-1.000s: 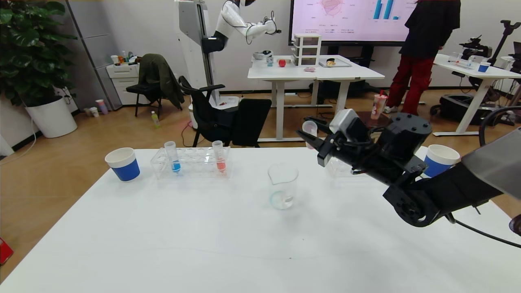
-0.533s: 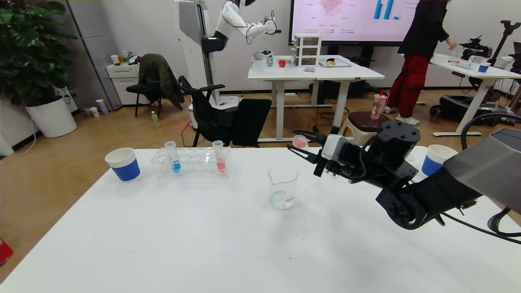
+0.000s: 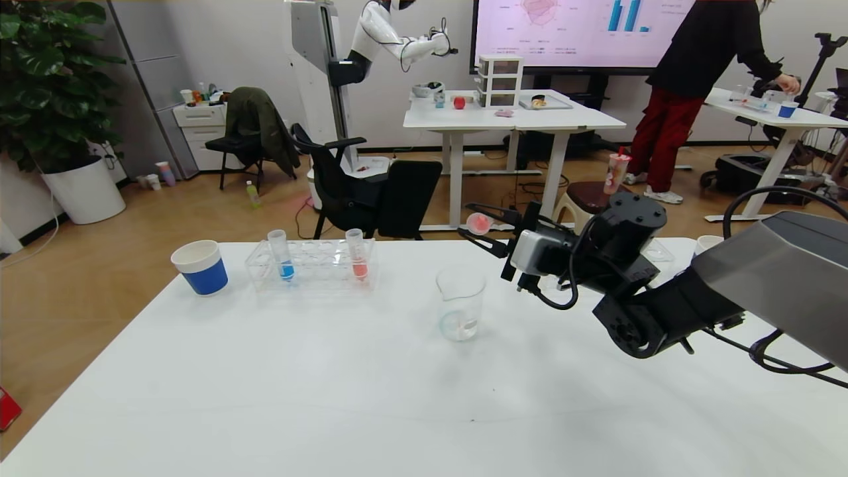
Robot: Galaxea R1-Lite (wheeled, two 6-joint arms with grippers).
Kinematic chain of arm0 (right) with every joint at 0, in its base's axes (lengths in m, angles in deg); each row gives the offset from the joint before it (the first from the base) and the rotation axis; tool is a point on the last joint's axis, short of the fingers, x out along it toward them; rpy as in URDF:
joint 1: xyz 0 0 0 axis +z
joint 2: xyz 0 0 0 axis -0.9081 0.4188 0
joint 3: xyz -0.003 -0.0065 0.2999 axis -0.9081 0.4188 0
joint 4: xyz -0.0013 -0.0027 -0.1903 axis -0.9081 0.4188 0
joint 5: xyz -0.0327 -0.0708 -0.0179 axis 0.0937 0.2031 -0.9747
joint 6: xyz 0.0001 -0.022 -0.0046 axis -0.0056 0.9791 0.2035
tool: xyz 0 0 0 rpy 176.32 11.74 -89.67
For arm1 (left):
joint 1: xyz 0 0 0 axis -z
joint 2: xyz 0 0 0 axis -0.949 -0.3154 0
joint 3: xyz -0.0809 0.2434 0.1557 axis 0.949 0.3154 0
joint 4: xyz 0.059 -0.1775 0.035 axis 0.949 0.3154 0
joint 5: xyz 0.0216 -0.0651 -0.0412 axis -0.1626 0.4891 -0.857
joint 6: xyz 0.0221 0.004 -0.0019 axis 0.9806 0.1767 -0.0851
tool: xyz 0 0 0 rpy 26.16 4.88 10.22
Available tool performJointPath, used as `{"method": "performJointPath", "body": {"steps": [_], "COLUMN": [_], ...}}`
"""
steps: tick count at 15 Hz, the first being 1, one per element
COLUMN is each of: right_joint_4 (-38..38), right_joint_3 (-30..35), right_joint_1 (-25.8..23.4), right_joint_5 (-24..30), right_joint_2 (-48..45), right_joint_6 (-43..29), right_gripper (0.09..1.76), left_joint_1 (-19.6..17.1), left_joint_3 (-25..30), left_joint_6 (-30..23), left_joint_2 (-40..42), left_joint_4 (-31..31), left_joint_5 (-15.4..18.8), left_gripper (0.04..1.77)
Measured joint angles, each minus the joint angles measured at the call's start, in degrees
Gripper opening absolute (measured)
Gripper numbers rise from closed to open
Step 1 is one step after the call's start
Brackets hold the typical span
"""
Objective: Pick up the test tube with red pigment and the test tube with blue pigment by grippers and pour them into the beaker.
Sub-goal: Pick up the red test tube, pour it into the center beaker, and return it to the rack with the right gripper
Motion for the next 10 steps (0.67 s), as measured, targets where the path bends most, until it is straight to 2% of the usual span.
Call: {"method": "performJointPath", "body": {"steps": [7,10], "right_joint_4": [-8.83,-8.68], "right_joint_3": [0.48,0.61], "right_joint_1": [0.13,0.35], "right_joint_5": [1.96,1.82], "right_joint_2": [3.69,3.88], "right_joint_6": [0.46,0.40], "right_gripper": [0.52,0.52], "left_joint_1": [0.00,0.00], "left_joint_3": [0.00,0.00], "left_joint_6": [-0.02,-0.02], "left_joint_2": [0.00,0.00], "left_joint_4": [0.02,0.02], "left_joint_5": [0.00,0.00], "left_gripper": [1.75,1.75]}}
